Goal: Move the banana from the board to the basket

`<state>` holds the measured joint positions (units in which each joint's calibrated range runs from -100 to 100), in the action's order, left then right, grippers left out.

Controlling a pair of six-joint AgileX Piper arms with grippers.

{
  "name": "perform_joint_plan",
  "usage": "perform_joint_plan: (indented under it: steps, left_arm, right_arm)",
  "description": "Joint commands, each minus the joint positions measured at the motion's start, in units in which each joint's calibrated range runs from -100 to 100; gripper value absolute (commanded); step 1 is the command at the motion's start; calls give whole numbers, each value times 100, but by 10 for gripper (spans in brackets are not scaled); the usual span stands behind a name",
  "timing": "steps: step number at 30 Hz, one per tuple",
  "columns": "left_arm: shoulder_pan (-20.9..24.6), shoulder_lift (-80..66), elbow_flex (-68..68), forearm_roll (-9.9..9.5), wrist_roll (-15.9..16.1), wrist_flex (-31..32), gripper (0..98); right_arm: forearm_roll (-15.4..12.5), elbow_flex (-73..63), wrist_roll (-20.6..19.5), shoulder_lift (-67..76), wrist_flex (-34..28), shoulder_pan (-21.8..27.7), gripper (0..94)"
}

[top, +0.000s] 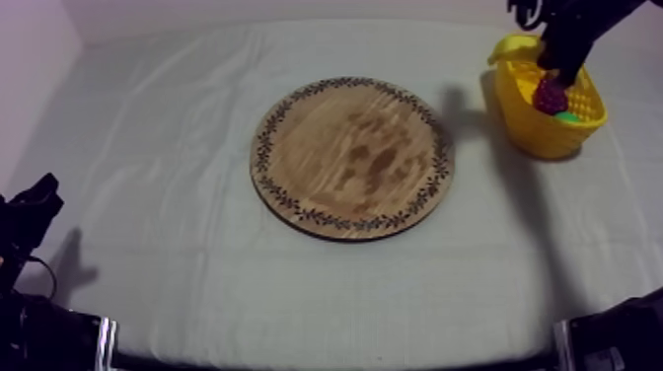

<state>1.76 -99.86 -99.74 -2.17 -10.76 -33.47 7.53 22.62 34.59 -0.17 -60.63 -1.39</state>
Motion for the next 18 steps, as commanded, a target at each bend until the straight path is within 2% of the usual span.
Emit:
perform_joint_plan:
  steps: [1, 10, 18]
  left_arm:
    - [1, 3, -4, 0, -1, 0, 1]
    - [1, 3, -4, 0, -1, 0, 1]
    - [1, 3, -4, 0, -1, 0, 1]
  right_arm:
    - [-60, -288, 55, -178, 20, 330, 289]
    - [-224, -868, 153, -998, 181, 844, 292]
    - [-128, -550, 22, -1274, 638, 798, 306]
